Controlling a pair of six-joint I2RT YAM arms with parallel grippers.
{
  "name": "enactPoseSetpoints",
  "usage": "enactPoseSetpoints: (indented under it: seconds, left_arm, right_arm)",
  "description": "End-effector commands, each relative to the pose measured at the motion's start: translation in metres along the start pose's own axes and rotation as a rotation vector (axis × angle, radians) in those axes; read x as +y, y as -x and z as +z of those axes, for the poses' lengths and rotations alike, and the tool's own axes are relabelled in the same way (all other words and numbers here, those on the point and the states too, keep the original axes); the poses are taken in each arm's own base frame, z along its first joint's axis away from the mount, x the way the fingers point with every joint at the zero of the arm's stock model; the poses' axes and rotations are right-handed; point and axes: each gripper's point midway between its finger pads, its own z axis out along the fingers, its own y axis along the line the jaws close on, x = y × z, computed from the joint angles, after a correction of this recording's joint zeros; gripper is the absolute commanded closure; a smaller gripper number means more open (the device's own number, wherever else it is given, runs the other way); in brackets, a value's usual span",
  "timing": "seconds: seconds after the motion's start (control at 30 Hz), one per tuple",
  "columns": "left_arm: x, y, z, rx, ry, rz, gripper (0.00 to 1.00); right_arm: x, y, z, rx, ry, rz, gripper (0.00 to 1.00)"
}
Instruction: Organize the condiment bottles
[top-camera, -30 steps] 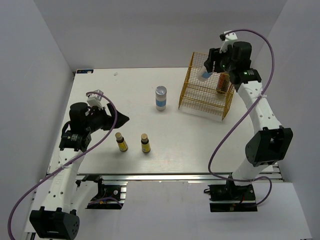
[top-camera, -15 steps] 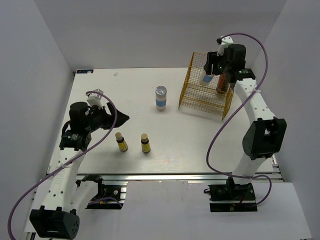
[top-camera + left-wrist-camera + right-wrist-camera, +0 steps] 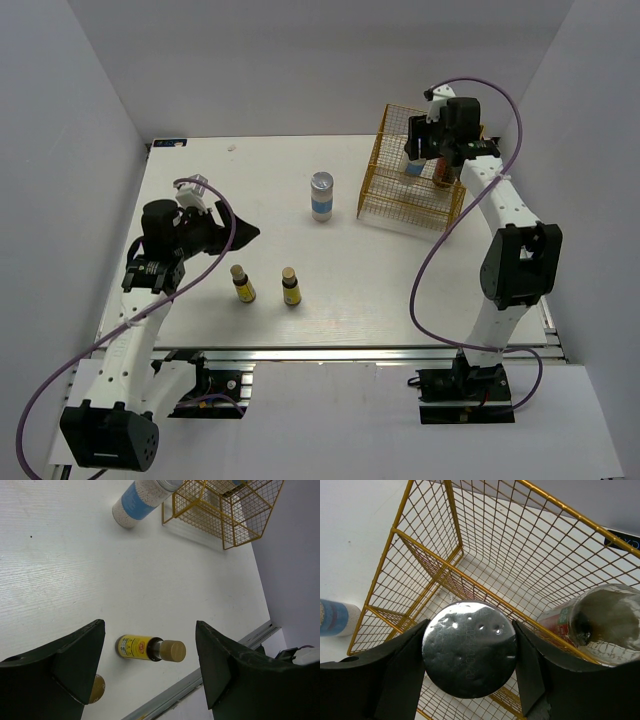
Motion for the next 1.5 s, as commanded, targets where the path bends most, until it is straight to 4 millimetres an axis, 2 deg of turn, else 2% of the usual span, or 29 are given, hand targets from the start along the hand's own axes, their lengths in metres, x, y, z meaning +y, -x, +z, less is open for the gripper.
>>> enactPoseSetpoints:
  seconds: [0.0,0.13,0.27,0.47,0.57,0.73,0.83,0.87,0.93,0.97,1.07,1.1,1.13,1.17,1.23,1.27,1.33,1.37,1.4,1.43,1.47]
  left_arm:
    - [-0.013,0.017,-0.001,-0.043,-0.045,0.018,0.18]
    - [-0.014,0.023,0.004,-0.043,-0.044,0.008,0.18]
    - [-0.019,0.031,0.013,-0.041,-0.042,0.021,0.18]
    - [-0.038,0.035,0.041,-0.002,-0.021,0.101,0.17]
    - [-0.046,0.037,0.055,0.023,-0.031,0.134,0.17]
    - [-0.049,0.048,0.073,0.032,-0.036,0.166,0.17]
    - [-0.046,0.046,0.086,0.059,-0.027,0.184,0.17]
    - [-0.051,0.049,0.089,0.056,-0.038,0.198,0.17]
    - [-0.048,0.046,0.100,0.079,-0.030,0.205,0.17]
    - [-0.054,0.048,0.104,0.078,-0.040,0.224,0.17]
    - [-0.052,0.041,0.122,0.114,-0.032,0.246,0.17]
    - [-0.055,0.045,0.126,0.108,-0.031,0.259,0.17]
    - [-0.051,0.040,0.135,0.127,-0.023,0.263,0.17]
    - [-0.058,0.042,0.140,0.127,-0.032,0.289,0.17]
    - [-0.055,0.044,0.151,0.131,-0.004,0.311,0.17]
    - [-0.051,0.035,0.162,0.162,0.011,0.326,0.17]
    - [-0.054,0.046,0.172,0.136,0.028,0.350,0.17]
    - [-0.051,0.039,0.183,0.161,0.039,0.360,0.17]
    - [-0.056,0.047,0.188,0.143,0.039,0.372,0.17]
    - [-0.050,0.040,0.198,0.165,0.061,0.384,0.17]
    - [-0.049,0.040,0.204,0.170,0.072,0.393,0.16]
  right_arm:
    - [-0.003,0.027,0.000,-0.094,-0.009,-0.035,0.67]
    - [-0.001,0.020,0.005,-0.078,0.008,-0.044,0.49]
    - [-0.001,0.017,0.007,-0.071,0.011,-0.049,0.42]
    - [0.002,0.014,0.009,-0.063,0.027,-0.045,0.31]
    - [0.002,0.014,0.009,-0.065,0.027,-0.051,0.29]
    - [0.003,0.015,0.008,-0.067,0.031,-0.058,0.26]
    - [0.004,0.017,0.007,-0.069,0.036,-0.058,0.26]
    - [0.004,0.019,0.006,-0.074,0.038,-0.058,0.26]
    - [0.006,0.025,-0.001,-0.082,0.047,-0.061,0.26]
    - [0.009,0.037,-0.008,-0.105,0.056,-0.066,0.26]
    - [0.013,0.051,-0.023,-0.130,0.076,-0.072,0.26]
    - [0.017,0.064,-0.034,-0.157,0.091,-0.079,0.26]
    - [0.021,0.066,-0.040,-0.156,0.104,-0.073,0.27]
    - [0.028,0.077,-0.054,-0.184,0.135,-0.080,0.28]
    - [0.037,0.084,-0.069,-0.202,0.178,-0.098,0.34]
    - [0.048,0.092,-0.088,-0.231,0.229,-0.110,0.45]
    - [0.061,0.086,-0.102,-0.237,0.313,-0.123,0.63]
    - [0.074,0.089,-0.121,-0.267,0.378,-0.144,0.83]
    - [0.080,0.085,-0.127,-0.267,0.408,-0.151,0.88]
    - [0.089,0.076,-0.138,-0.266,0.456,-0.158,0.88]
    - [0.093,0.071,-0.142,-0.262,0.475,-0.159,0.83]
